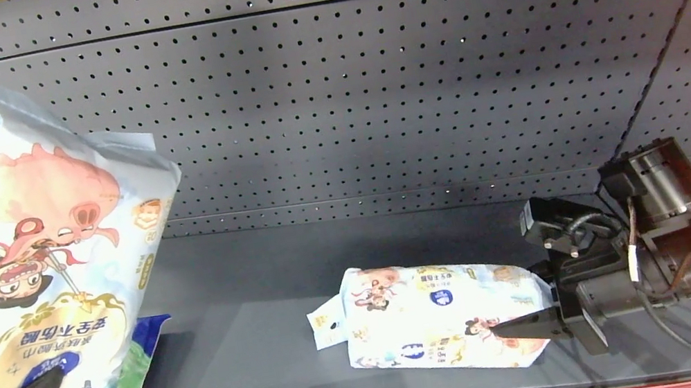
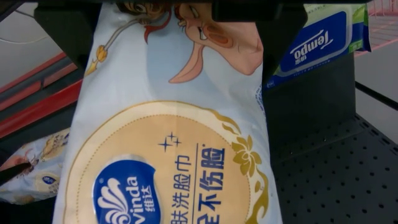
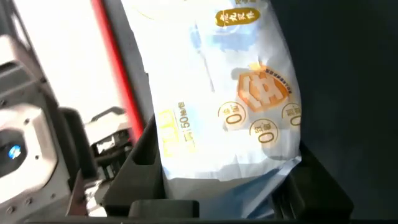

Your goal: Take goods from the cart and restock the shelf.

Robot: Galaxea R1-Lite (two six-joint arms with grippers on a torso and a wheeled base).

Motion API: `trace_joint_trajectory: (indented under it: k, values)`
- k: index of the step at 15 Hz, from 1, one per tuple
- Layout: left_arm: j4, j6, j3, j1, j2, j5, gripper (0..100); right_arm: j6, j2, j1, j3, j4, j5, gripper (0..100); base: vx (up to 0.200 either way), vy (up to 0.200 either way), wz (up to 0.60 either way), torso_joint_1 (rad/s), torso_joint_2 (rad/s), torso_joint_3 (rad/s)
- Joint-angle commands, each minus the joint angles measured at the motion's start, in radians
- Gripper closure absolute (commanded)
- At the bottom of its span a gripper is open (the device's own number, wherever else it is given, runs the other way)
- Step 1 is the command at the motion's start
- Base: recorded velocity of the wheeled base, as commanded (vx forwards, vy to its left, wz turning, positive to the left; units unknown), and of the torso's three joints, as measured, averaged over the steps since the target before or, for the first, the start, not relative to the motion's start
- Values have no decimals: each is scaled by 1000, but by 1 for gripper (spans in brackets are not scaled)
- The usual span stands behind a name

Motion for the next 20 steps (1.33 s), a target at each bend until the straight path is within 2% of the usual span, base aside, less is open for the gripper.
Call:
trace_joint_trajectory:
  k: [1, 6, 20]
  values:
    - [-1, 0, 0, 0, -5, 0, 100, -2, -33, 9, 28, 1, 1, 100, 0, 0, 0, 0, 0, 0]
    - [-1, 0, 0, 0, -11, -1, 100, -2, -46, 60, 56, 1, 2, 100, 0, 0, 0, 0, 0, 0]
    - [1, 0, 2, 0, -17, -1, 100, -63, -4, 54, 28, 1, 2, 100, 0, 0, 0, 0, 0, 0]
